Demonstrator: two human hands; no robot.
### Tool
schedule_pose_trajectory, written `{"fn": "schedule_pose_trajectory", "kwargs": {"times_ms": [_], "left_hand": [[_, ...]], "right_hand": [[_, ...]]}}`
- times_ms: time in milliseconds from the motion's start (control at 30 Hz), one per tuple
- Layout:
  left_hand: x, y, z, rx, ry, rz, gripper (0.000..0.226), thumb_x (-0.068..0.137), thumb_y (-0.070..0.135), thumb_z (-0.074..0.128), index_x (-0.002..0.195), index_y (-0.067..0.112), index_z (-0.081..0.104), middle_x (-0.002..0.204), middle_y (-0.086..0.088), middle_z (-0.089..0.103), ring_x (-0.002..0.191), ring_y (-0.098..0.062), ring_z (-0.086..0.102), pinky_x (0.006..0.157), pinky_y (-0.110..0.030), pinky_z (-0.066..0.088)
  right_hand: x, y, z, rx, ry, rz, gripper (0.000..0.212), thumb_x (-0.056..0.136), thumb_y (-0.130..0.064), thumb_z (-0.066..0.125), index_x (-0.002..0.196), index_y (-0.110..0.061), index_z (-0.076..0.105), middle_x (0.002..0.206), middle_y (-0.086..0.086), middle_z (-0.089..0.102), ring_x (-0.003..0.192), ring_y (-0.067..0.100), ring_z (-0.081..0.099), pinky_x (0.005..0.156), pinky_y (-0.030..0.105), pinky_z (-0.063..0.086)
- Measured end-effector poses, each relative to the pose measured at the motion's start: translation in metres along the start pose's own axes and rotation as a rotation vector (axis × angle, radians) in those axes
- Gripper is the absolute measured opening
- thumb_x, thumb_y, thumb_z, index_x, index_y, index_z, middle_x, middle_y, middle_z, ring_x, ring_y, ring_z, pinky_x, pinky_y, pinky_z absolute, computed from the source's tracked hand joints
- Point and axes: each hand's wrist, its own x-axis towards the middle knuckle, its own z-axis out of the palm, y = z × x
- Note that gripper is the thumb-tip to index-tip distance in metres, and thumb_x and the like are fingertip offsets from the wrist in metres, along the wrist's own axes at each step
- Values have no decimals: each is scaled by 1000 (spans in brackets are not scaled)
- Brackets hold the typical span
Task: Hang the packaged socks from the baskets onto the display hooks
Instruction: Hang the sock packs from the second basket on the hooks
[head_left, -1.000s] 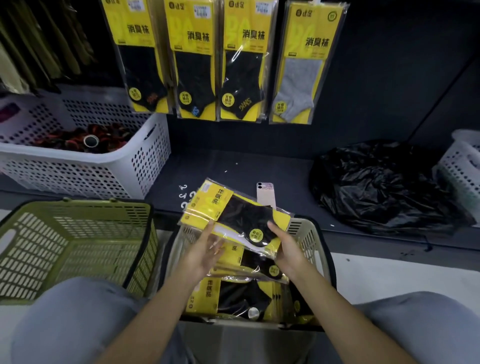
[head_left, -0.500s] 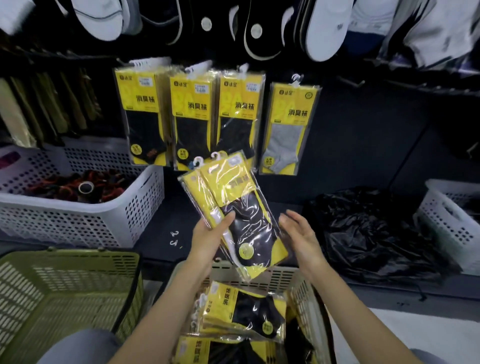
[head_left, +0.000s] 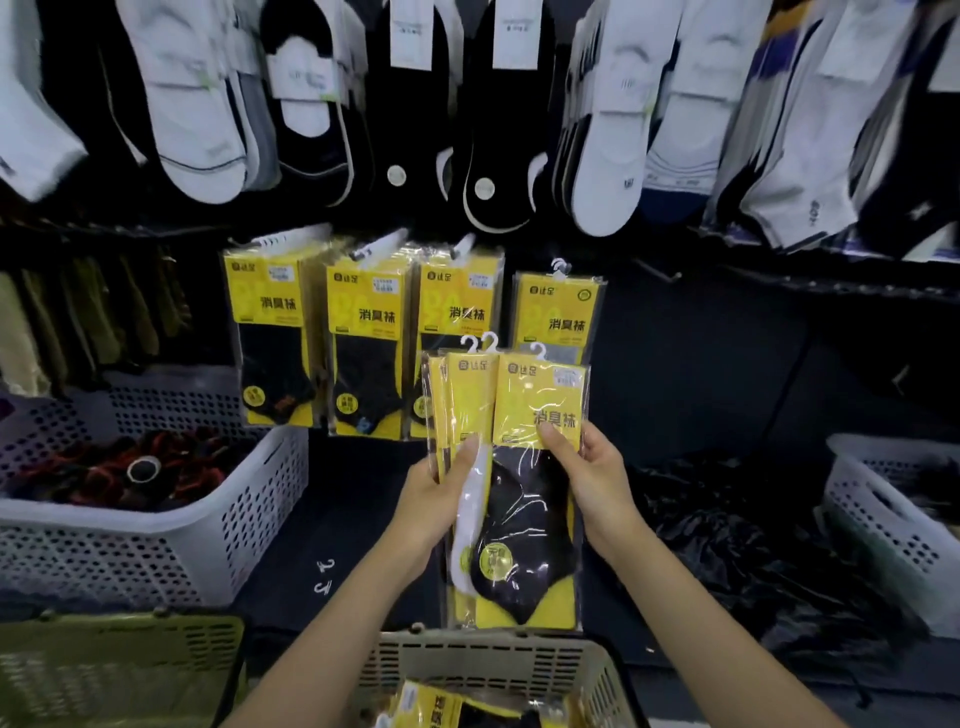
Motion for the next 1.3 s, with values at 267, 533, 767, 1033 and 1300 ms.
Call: {"fn": "schedule_pose_trajectory", "kwargs": {"times_ms": [267,533,767,1033,1300], "left_hand": [[27,20,-21,-37,147,97,36,88,48,56,86,15,70,75,4,75,67,-5,70,49,-12,47],[51,52,-35,-51,239,206,35,88,48,55,66,22,59,52,11,63,47,3,60,42,-9,41],[58,56,-37,-60,197,215,44,78,56,55,86,16,71,79,-1,76,69,-10,72,50,-13,49],[66,54,-37,-91,181,216,44,78,55,55,90,16,70,82,-3,76,72,-13,73,51,-14,50],[63,57,-29,-108,155,193,44,79,53,55,93,14,69,81,-4,76,72,-14,73,52,-16,50]], "right_hand": [[34,-25,-29,-5,187,-11,27,95,-27,56,102,-2,64,111,19,68,111,35,62,106,53,41],[90,-57,-24,-163,187,-136,16,97,-27,52,97,-21,67,107,4,71,106,21,64,100,41,48],[120,-42,-13,-189,159,-156,13,97,-23,53,96,-24,66,102,-3,71,95,10,66,81,24,51],[170,-23,-11,-210,517,-45,29,77,-39,76,88,-15,63,85,-4,62,76,6,55,66,20,41],[168,-13,-18,-118,672,40,29,80,-30,76,97,-11,62,95,5,65,87,18,60,78,29,47]]}}
